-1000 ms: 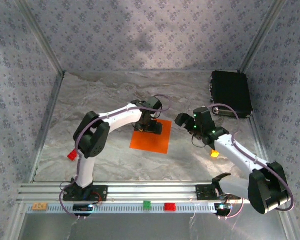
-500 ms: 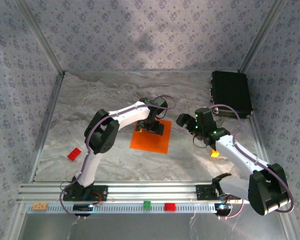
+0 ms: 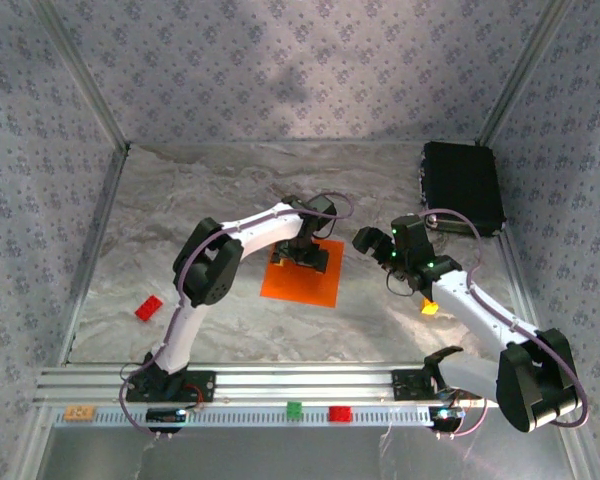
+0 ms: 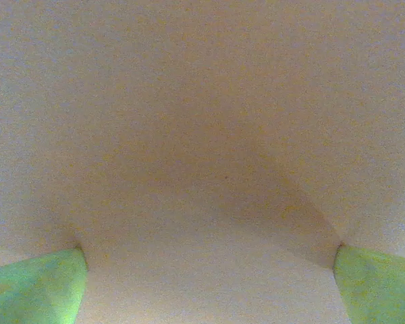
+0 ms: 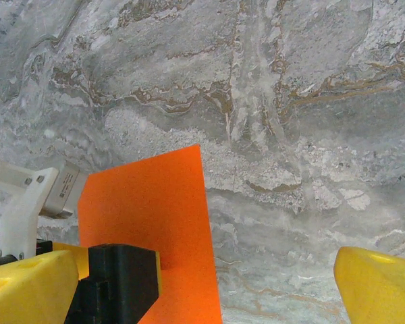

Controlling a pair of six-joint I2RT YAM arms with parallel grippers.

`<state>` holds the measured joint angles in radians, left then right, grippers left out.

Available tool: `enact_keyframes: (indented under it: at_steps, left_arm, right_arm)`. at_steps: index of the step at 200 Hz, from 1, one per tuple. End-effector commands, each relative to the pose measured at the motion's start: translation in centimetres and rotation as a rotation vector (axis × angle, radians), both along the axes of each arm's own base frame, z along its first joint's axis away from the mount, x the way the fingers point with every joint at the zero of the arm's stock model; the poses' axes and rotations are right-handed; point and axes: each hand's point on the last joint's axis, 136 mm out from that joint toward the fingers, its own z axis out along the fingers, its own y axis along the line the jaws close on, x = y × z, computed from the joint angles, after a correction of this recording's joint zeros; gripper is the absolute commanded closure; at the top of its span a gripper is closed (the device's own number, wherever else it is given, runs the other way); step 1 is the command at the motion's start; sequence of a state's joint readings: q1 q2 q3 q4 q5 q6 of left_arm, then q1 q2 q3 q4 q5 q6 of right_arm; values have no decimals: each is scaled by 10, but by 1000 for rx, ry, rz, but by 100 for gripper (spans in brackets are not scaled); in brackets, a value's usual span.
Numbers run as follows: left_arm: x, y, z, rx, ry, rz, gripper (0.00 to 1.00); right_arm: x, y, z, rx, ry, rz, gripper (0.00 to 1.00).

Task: Fold a paper plane with a square sheet of paper (pick it up from the middle)
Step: First fold the square sheet of paper in half at the center of the table.

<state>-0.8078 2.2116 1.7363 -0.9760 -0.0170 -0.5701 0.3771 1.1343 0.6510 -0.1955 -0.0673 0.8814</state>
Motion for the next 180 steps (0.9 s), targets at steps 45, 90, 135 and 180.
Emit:
enact_keyframes:
  at_steps: [45, 90, 135, 180]
  left_arm:
    - [-16, 14, -33, 107, 64, 9, 10]
    - [-13, 14, -27, 101, 41, 6, 13]
    - [-9, 3, -9, 23, -14, -9, 32]
    - [3, -12, 24, -113, -129, -21, 56]
  right_arm:
    - [-8, -6, -2, -9, 11, -8, 1]
    - [-8, -8, -1, -8, 6, -20, 1]
    - [-8, -9, 0, -3, 9, -31, 1]
    - [-8, -16, 1, -16, 30, -83, 1]
